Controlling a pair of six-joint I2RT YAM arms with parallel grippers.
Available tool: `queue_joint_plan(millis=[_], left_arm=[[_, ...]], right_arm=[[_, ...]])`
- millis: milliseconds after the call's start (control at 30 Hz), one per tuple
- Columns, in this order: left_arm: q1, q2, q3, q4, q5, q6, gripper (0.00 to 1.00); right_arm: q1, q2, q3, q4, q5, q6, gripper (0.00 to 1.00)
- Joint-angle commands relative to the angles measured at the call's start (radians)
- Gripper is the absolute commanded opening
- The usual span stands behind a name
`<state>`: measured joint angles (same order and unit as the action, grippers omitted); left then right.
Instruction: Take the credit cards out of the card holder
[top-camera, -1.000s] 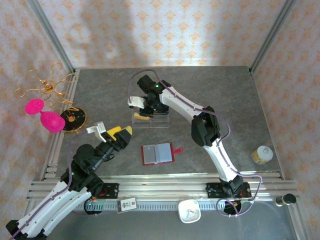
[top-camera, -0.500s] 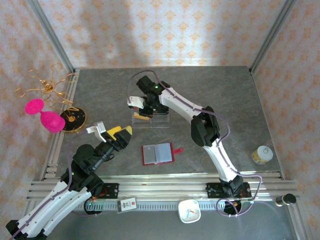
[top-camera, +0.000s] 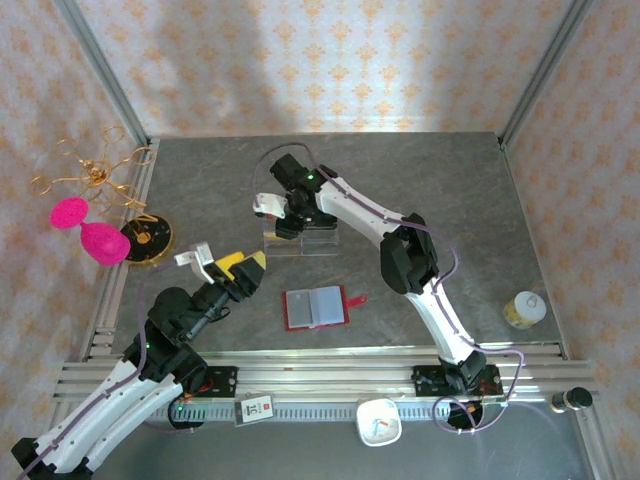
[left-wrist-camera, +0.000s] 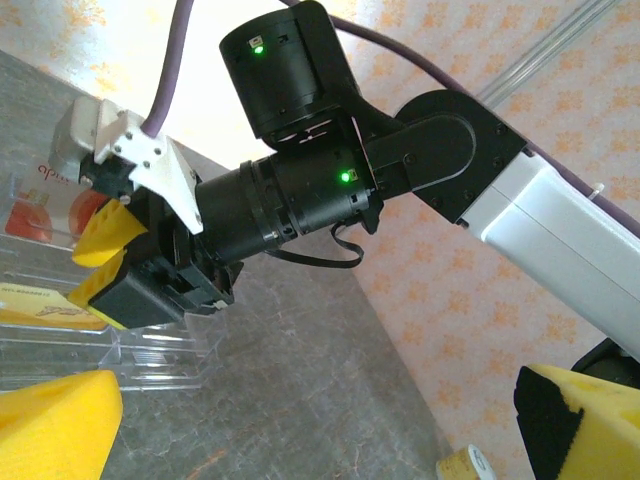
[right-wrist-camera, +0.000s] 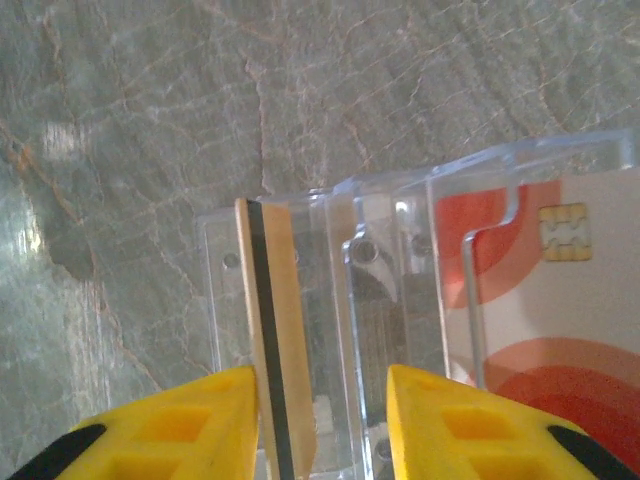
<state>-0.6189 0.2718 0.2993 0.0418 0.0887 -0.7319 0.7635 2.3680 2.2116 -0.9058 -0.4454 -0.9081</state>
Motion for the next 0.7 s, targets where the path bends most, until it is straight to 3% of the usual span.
queue_joint_plan(millis=[0,67,133,333,467,533,600,667], left_arm=[[0.007,0.004,-0.015,0.051,0.014,-0.001,0.99],[0.007,0.001,-0.018,0.057,0.013,-0.005,0.99],[0.007,0.0,-0.02,0.061,0.011,-0.011,0.99],[0.006,0.0,-0.02,0.062,-0.007,-0.026,0.99],[0.007,-0.011,-0.025,0.064,-0.016,-0.047,0.99],[0.008,-0.027,-0.026,0.054,-0.036,-0.055,0.99],[0.007,-0.048,-0.024,0.031,-0.063,-0.06,0.99],[0.007,-0.062,-0.019,0.009,-0.09,-0.063,0.99]], right_arm=[[0.007,-0.029,-0.003,0.05,-0.027,0.042,0.4],[0.007,-0.053,-0.015,0.068,-0.046,0.064,0.42],[0.007,-0.084,-0.038,0.094,-0.052,0.095,0.59],[0.007,-0.226,-0.212,0.326,0.013,0.319,0.61],[0.009,-0.367,-0.396,0.473,-0.035,0.506,0.6],[0.011,-0.422,-0.492,0.56,-0.031,0.647,0.48],[0.015,-0.45,-0.564,0.587,-0.073,0.78,0.26],[0.033,-0.476,-0.666,0.639,-0.071,0.881,0.11]])
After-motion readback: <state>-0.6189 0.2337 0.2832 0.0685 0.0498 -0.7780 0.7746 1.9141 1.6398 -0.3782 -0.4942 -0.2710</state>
